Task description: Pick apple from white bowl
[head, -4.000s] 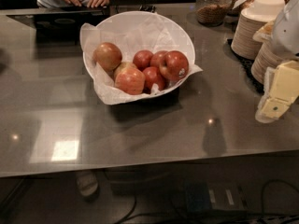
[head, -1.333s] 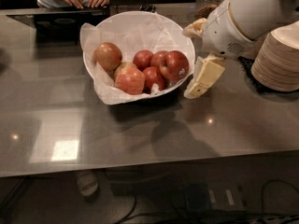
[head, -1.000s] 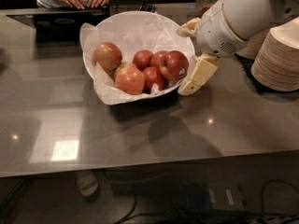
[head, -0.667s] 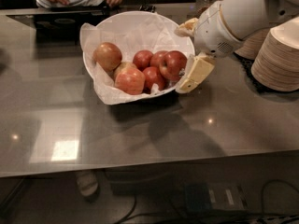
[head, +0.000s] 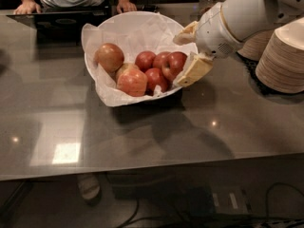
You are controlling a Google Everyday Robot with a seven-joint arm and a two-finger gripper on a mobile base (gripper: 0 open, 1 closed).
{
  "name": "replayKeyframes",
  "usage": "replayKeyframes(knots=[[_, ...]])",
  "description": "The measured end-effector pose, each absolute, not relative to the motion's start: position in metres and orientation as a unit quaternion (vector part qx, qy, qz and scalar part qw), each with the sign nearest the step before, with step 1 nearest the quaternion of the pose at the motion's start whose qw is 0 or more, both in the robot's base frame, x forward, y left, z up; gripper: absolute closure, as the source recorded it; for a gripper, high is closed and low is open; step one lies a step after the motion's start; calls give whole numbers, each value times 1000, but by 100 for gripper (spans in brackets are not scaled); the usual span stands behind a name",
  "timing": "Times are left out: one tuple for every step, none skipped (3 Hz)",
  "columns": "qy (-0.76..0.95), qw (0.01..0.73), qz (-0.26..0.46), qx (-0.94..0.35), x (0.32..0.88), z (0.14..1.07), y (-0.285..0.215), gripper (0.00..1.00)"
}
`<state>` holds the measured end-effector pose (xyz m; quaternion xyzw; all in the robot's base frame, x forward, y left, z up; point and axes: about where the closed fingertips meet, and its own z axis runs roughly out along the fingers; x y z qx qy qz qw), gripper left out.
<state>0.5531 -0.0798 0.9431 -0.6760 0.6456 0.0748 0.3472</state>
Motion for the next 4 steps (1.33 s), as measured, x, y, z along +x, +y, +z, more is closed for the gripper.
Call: replayKeyframes(knots=[[648,347,82,-673,558,938,-79,33],[650,346,94,-670,564,931,-77,35],[652,341,107,-669,569,922,-74,35],[657,334,120,-665,574,911,-72,35]])
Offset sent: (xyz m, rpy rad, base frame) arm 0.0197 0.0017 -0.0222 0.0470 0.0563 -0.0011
